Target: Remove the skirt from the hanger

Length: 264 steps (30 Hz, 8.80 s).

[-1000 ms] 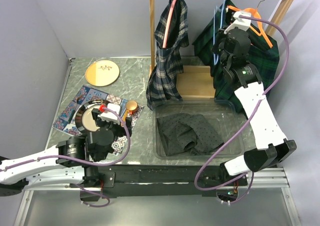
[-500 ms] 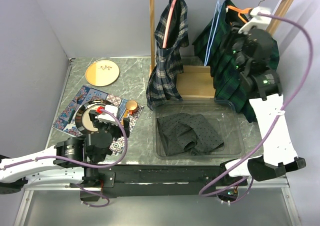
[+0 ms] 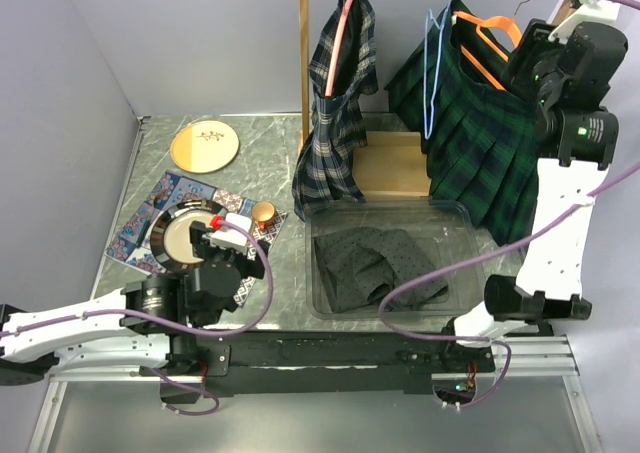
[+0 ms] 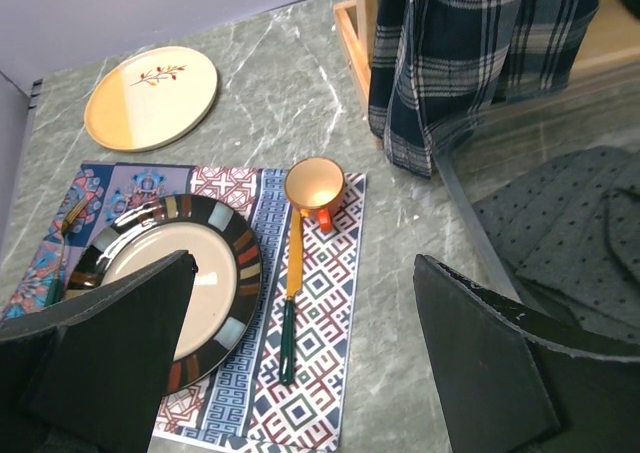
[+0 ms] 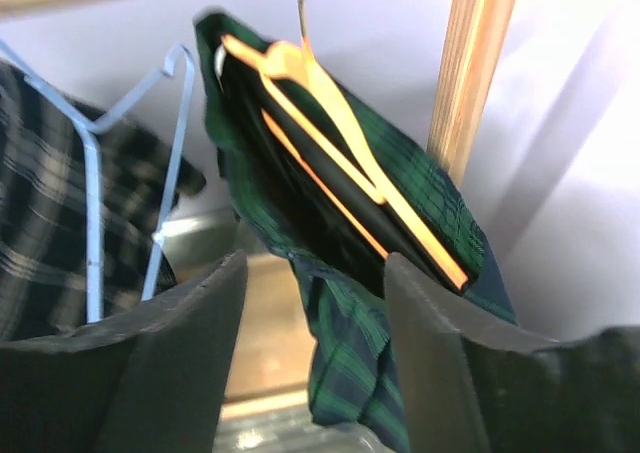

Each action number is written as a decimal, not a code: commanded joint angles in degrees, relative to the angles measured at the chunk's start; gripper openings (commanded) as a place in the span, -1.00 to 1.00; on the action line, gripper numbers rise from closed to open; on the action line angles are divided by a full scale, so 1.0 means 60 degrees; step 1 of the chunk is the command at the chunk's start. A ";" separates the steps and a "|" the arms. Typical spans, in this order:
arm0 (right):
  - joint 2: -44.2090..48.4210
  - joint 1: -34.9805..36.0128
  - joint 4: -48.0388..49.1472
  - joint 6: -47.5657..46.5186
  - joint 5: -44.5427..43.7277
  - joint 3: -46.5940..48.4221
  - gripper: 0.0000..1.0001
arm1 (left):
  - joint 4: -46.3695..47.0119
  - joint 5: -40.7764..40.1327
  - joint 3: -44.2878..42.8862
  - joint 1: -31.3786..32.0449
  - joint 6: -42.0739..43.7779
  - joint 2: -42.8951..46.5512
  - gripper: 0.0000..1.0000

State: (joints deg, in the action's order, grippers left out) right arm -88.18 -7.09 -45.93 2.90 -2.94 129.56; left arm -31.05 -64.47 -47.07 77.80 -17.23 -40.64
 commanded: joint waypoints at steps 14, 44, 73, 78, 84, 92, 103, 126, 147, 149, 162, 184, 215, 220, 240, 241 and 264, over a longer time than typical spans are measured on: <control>-0.1707 -0.1191 0.0492 -0.0848 0.1910 0.1112 0.40 | 0.1468 0.0403 0.0242 0.0070 0.0748 0.2305 0.94; -0.2238 -0.1352 0.2994 -0.1040 0.3258 0.0836 -1.00 | 0.2304 0.0169 0.0550 0.0056 0.1173 0.2351 0.94; -0.0832 -0.1206 0.2766 -0.0045 0.2746 0.0866 -1.00 | 0.3519 0.1281 -0.0094 0.0056 0.1553 0.1867 0.94; 0.0661 -0.1220 0.2104 0.1157 0.2277 -0.0453 -1.00 | 0.3476 0.2041 -0.1073 0.0070 0.1511 0.1078 0.93; 0.1908 -0.1206 0.1491 0.1699 0.2233 -0.1481 -1.00 | 0.3094 0.2805 -0.2523 0.0070 0.0883 -0.0254 0.94; 0.3929 -0.1206 0.0187 0.2374 0.1808 -0.2594 -1.00 | 0.2549 0.5085 -0.4489 0.0070 -0.0058 -0.2233 0.93; 0.5919 -0.1191 -0.0872 0.4157 0.1002 -0.4025 -1.00 | 0.5672 0.8341 -0.4825 0.0391 0.0469 -0.4518 0.93; 0.6963 -0.1220 -0.0489 0.6680 0.0666 -0.4293 -1.00 | 0.6567 0.7861 -0.7638 0.2267 0.1657 -0.8372 0.93; 0.5733 -0.1206 0.0757 0.6768 0.0827 -0.2832 -1.00 | 0.7078 0.4784 -0.5428 0.2400 0.2052 -0.7466 -0.98; 0.5484 -0.1220 0.0727 0.6768 0.0871 -0.2551 -1.00 | 0.7166 0.4491 -0.4930 0.2385 0.2125 -0.7115 -0.98; 0.5410 -0.1206 0.0084 0.5891 0.2012 -0.2389 -1.00 | 0.6319 0.2556 -0.4460 0.1962 0.1835 -0.6557 -0.98; 0.5556 -0.1220 -0.1822 0.5142 0.2364 -0.1466 -1.00 | 0.5248 0.3552 -0.3024 -0.0061 -0.0233 -0.5604 -0.98; 0.8457 -0.0079 -0.4794 0.4045 0.3743 -0.5392 -1.00 | 0.1763 0.3918 -0.5660 -0.1423 -0.2708 -0.7362 -0.98; 0.8442 0.0025 -0.4898 0.4130 0.2952 -0.4735 -1.00 | 0.2550 0.5307 -0.5369 -0.1395 -0.2110 -0.7055 -0.98; 0.8120 0.0054 -0.4415 0.4570 0.1736 -0.2729 -1.00 | 0.3006 0.6408 -0.6832 -0.0105 -0.1143 -0.6204 -0.99; 0.7946 0.0040 -0.4415 0.4673 0.1677 -0.2566 -1.00 | 0.3108 0.6481 -0.6963 -0.0091 -0.1098 -0.6248 -0.98; 0.8867 0.0040 -0.2306 0.4850 0.1208 -0.4396 -1.00 | 0.4310 0.6056 -0.5705 -0.1350 -0.3658 -1.0833 -0.81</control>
State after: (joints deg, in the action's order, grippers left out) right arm -35.79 -7.25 -65.04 33.04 6.17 103.07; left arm -6.98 -28.56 -81.49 69.54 -32.84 -102.96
